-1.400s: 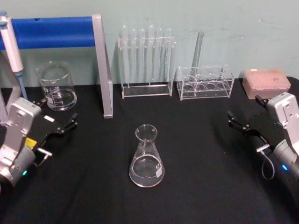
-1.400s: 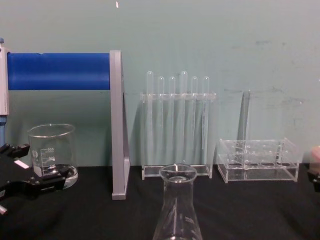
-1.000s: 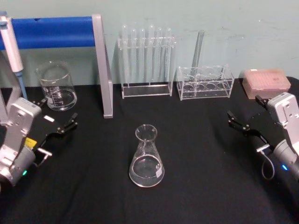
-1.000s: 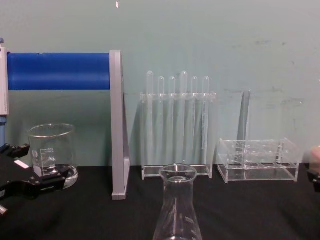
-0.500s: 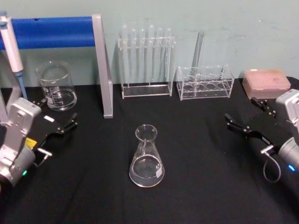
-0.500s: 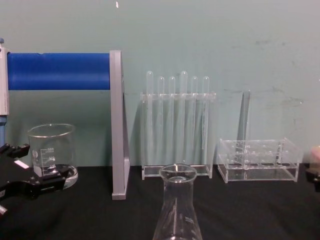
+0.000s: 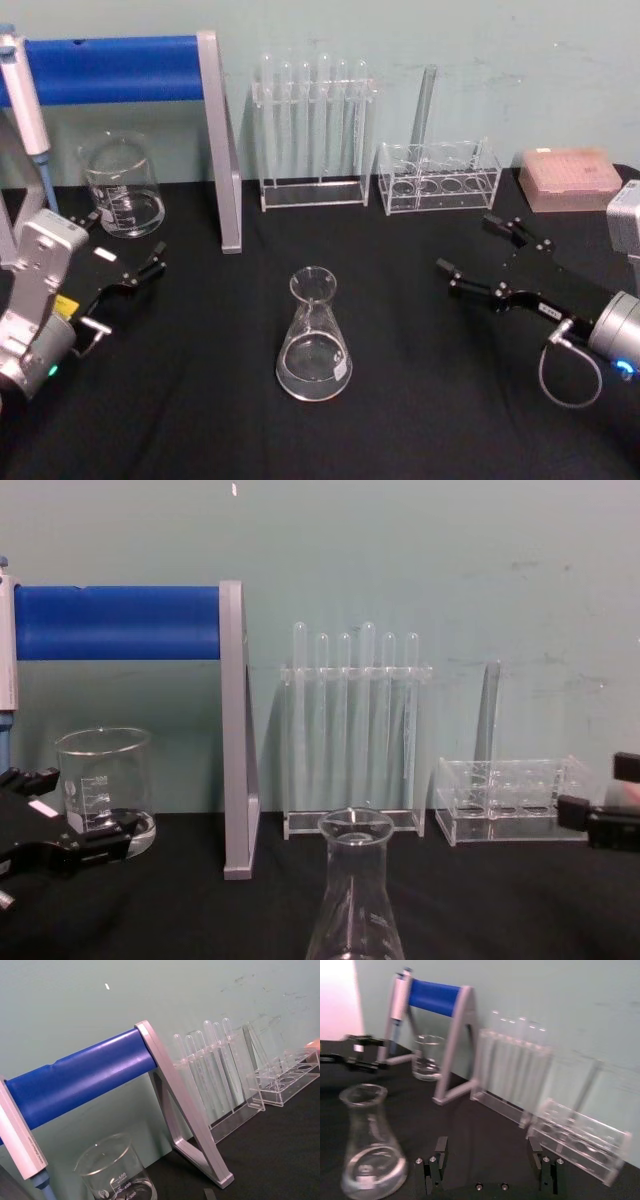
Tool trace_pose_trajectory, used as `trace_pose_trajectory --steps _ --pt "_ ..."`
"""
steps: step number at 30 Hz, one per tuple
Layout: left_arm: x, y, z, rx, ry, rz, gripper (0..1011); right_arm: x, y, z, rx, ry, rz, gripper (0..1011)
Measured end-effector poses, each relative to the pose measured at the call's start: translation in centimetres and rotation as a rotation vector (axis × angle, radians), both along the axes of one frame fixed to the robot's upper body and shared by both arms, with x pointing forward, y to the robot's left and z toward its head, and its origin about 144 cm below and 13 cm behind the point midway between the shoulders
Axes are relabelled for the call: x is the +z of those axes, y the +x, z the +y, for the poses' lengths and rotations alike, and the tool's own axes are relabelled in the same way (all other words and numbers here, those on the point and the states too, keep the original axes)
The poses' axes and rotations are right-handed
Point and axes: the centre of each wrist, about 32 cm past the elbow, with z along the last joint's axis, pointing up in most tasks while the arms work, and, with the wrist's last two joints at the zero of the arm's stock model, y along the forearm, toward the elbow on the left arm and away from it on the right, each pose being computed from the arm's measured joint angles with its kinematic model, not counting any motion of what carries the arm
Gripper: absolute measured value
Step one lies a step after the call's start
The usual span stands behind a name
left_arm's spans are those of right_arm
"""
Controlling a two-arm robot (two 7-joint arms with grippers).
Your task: Grasp the erlenmeyer flask with one hand, shake it three times, then place it back.
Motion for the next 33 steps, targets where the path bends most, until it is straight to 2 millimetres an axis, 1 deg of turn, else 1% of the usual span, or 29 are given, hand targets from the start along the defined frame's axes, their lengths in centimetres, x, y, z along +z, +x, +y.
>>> trace_pose_trajectory --steps 10,14,19,26,33 --pt "0.0 0.0 0.0 0.0 0.0 0.0 1001 0.2 -0.4 0.7 0.201 0.036 0.045 1000" --pt "0.0 0.0 0.0 0.0 0.0 0.0 1001 0.1 -0.4 1.0 0.249 0.04 0.057 1000" --pt "0.0 0.0 0.0 0.0 0.0 0.0 1001 -0.5 0.1 1.7 0.332 0.056 0.085 1000" --pt "0.0 0.0 0.0 0.0 0.0 0.0 1001 -1.0 0.9 2.6 0.383 0.064 0.104 1000" --pt "0.0 0.0 0.0 0.0 0.0 0.0 1001 -1.4 1.8 4.0 0.418 0.069 0.116 1000"
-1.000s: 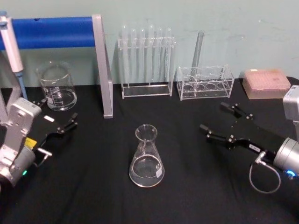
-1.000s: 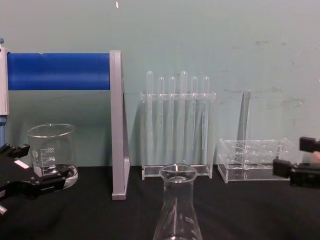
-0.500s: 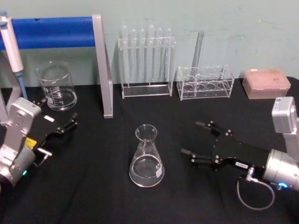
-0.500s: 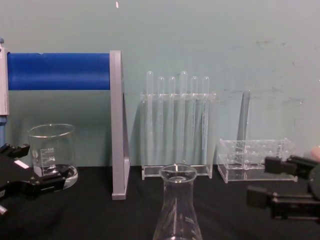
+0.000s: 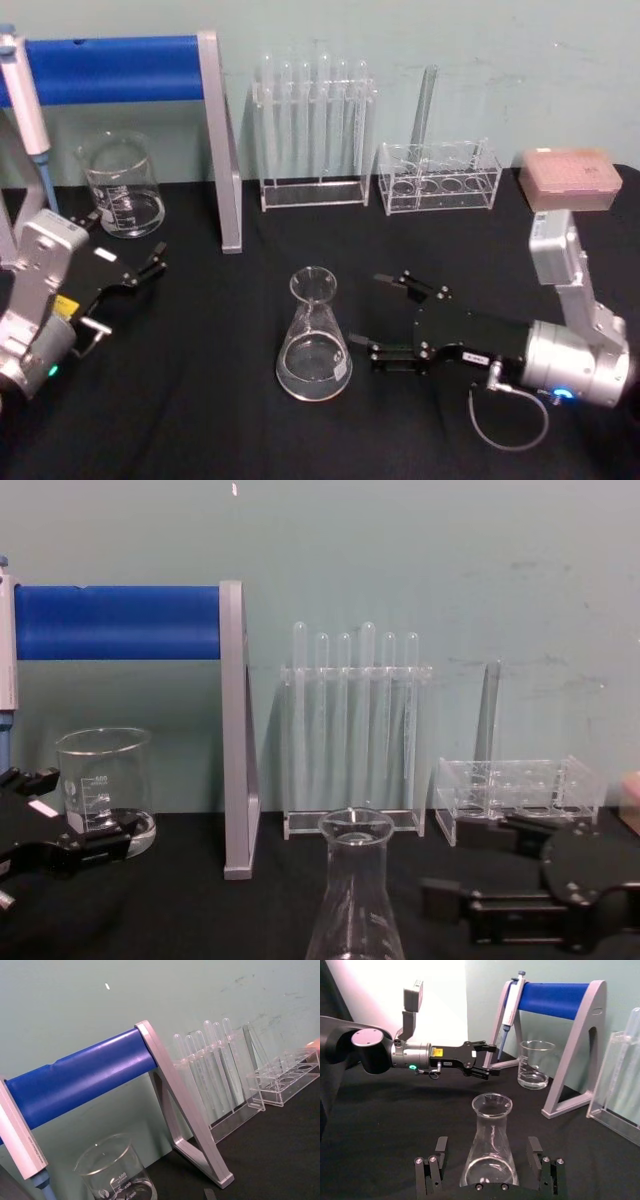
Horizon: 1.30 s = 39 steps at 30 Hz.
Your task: Grasp the erlenmeyer flask with one hand, shake it three times, then place it back.
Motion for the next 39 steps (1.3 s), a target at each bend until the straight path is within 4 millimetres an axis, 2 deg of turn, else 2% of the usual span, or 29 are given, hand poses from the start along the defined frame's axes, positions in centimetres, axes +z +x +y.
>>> trace_pose_trajectory --steps 22,39 --pt "0.0 0.0 0.0 0.0 0.0 0.0 1001 -0.5 3.0 4.1 0.015 0.017 0.044 1000" --pt "0.0 0.0 0.0 0.0 0.0 0.0 1001 -0.7 3.6 4.9 0.012 0.0 0.063 1000"
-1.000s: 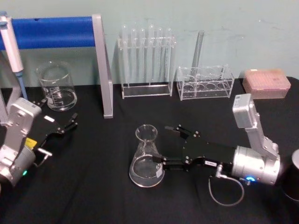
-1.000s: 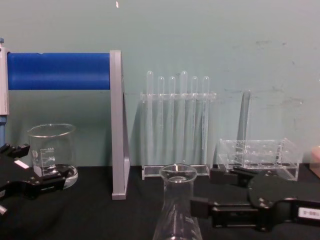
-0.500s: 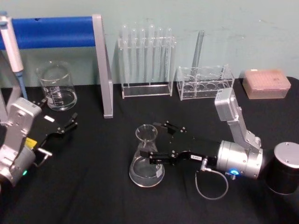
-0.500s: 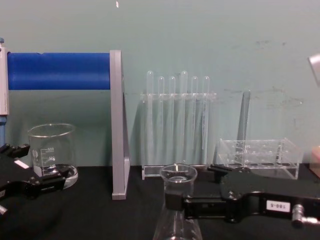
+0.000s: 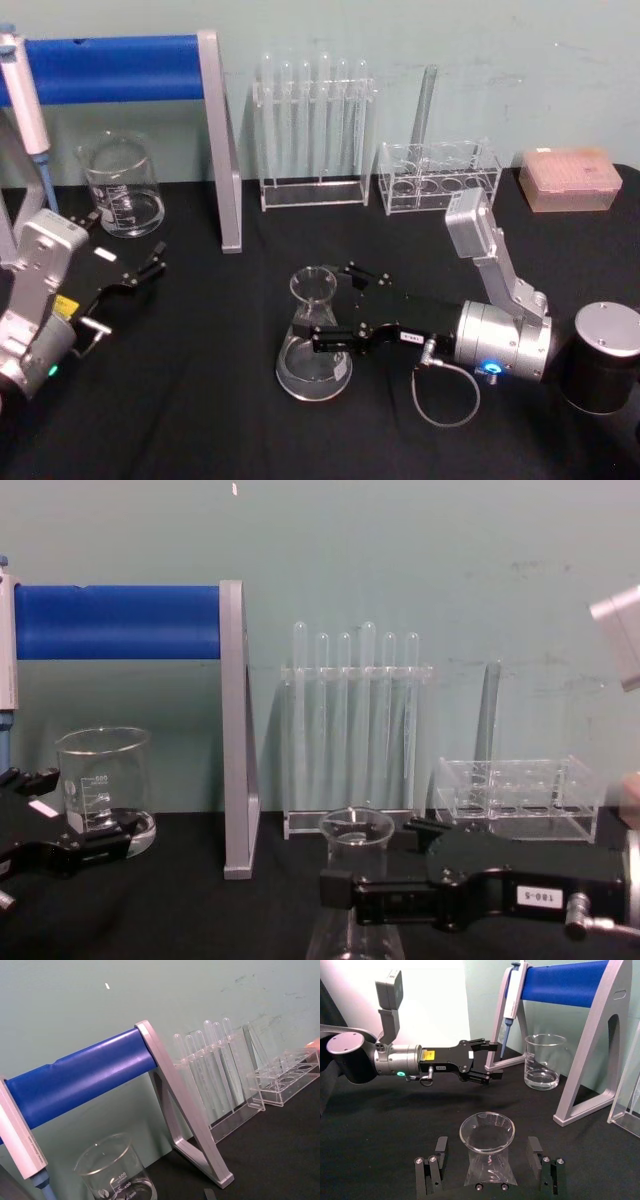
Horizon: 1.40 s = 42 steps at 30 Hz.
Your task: Grasp the erlenmeyer flask with one hand, shake it three times, then place it back.
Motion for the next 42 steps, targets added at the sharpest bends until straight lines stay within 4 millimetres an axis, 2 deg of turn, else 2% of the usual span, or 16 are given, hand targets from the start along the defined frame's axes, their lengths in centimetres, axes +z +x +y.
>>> trace_pose_trajectory --steps 39,42 --pt "0.0 0.0 0.0 0.0 0.0 0.0 1001 0.04 0.08 0.09 0.001 -0.011 0.009 1000" --pt "0.0 0.0 0.0 0.0 0.0 0.0 1001 0.04 0.08 0.08 0.001 -0.011 0.008 953"
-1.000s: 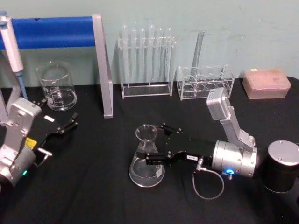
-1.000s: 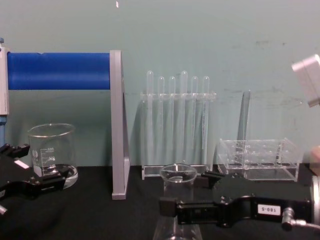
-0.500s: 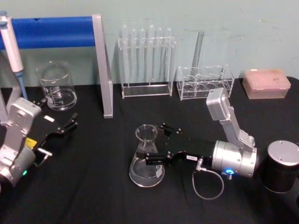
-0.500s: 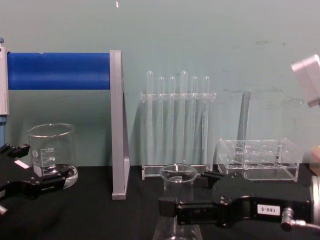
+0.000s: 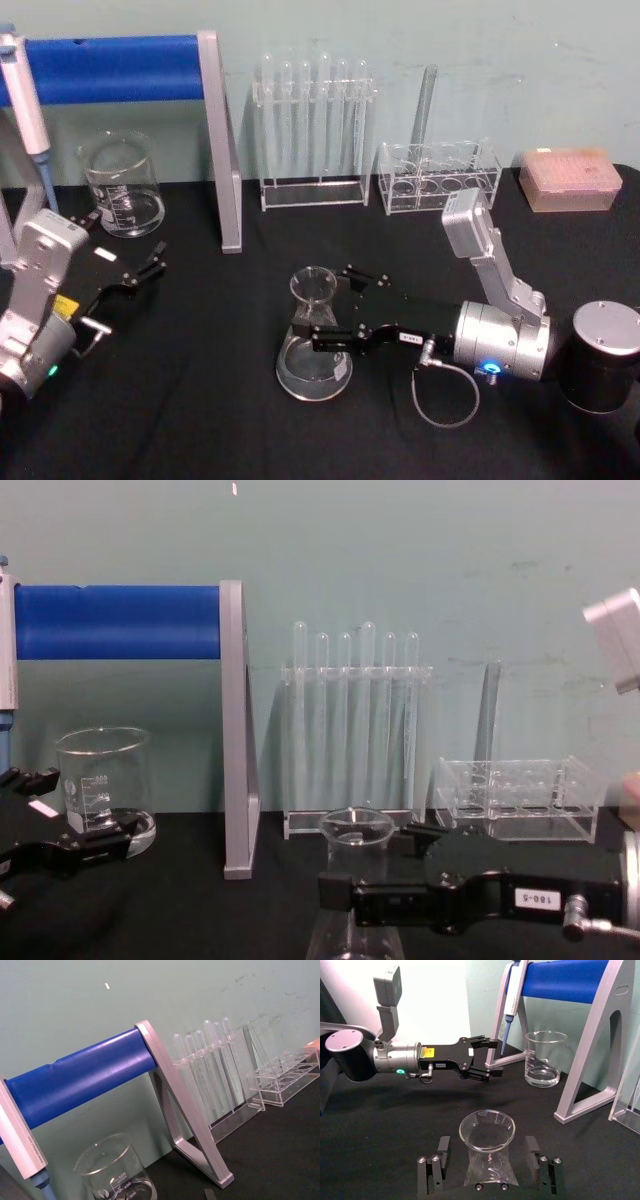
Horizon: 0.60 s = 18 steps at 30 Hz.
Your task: Grasp the erlenmeyer flask with one hand, shake it three times, then place it back.
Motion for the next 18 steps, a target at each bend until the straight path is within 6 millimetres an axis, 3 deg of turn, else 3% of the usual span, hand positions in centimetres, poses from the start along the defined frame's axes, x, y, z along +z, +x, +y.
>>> trace_pose_trajectory --steps 9,14,16,18 --pt "0.0 0.0 0.0 0.0 0.0 0.0 1001 0.01 0.0 -0.01 0.0 0.0 0.0 744" --pt "0.0 0.0 0.0 0.0 0.0 0.0 1001 0.01 0.0 0.0 0.0 0.0 0.0 594" --pt "0.0 0.0 0.0 0.0 0.0 0.0 1001 0.01 0.0 -0.01 0.0 0.0 0.0 489" --pt "0.0 0.0 0.0 0.0 0.0 0.0 1001 0.01 0.0 -0.01 -0.001 0.001 0.0 457"
